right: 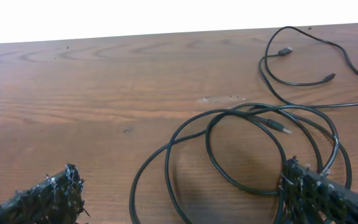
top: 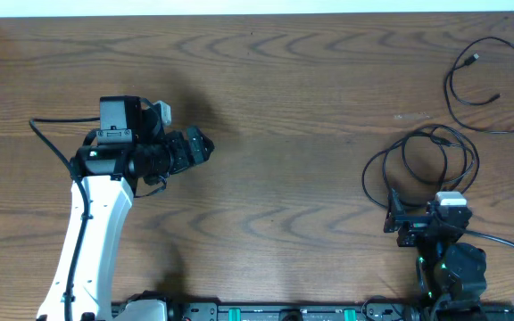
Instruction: Untangle cables
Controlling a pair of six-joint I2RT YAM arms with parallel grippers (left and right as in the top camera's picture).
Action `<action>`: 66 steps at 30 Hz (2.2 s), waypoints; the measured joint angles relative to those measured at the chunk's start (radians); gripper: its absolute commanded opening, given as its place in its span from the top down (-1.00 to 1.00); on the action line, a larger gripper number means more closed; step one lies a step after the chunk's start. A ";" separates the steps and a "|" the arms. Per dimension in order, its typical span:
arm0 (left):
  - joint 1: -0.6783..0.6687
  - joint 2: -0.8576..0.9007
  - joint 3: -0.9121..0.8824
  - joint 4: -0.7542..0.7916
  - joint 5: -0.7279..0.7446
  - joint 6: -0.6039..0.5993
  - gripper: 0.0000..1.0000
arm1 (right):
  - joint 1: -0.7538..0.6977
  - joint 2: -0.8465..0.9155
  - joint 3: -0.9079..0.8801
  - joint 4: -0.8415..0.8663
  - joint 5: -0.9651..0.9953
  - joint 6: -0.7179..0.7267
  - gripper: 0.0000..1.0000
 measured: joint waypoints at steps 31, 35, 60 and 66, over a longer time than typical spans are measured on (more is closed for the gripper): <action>0.000 0.000 0.000 0.000 0.000 0.000 -0.95 | 0.000 0.000 0.000 0.000 0.000 0.000 -0.99; 0.000 0.000 0.000 0.000 0.000 0.000 -0.95 | 0.000 0.000 0.000 0.000 0.000 0.000 -0.99; 0.000 -0.217 0.000 0.000 0.000 0.000 -0.95 | 0.000 0.000 0.000 -0.001 0.003 0.000 -0.99; 0.000 -0.441 0.000 0.000 0.000 0.000 -0.95 | 0.000 0.000 -0.001 -0.001 0.003 0.000 -0.99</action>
